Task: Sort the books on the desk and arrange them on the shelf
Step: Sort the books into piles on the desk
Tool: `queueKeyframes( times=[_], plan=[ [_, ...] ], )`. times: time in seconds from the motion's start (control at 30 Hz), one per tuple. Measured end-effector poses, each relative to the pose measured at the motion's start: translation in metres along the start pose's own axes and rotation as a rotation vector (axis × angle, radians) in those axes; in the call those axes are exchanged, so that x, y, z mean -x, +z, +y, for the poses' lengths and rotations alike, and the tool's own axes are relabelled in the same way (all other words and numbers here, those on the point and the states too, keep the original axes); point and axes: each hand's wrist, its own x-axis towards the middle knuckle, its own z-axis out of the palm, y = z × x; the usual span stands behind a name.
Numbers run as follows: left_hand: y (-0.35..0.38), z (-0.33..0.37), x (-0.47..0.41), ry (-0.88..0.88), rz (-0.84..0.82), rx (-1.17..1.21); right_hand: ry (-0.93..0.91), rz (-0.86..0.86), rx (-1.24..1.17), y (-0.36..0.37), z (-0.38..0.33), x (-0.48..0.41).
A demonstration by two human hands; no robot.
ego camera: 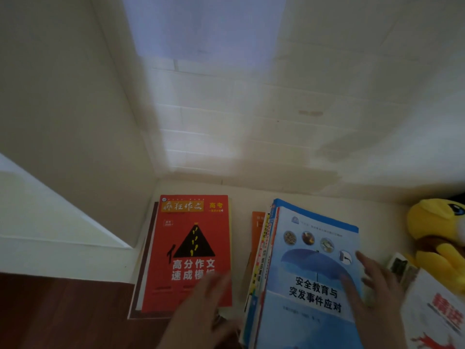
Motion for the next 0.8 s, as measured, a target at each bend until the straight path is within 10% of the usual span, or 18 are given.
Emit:
queueKeyframes(
  times=[0.17,0.4,0.8],
  plan=[
    [-0.057,-0.059,-0.023,-0.280,0.192,0.070,-0.108,-0.514,-0.441,0.057,-0.101,0.007],
    [-0.080,-0.078,-0.040,-0.491,0.143,0.390,0.098,-0.989,-0.179,0.171,-0.139,-0.001],
    [-0.076,-0.113,-0.049,-0.364,0.065,0.451,0.278,-0.936,-0.241,0.186,-0.118,-0.004]
  ],
)
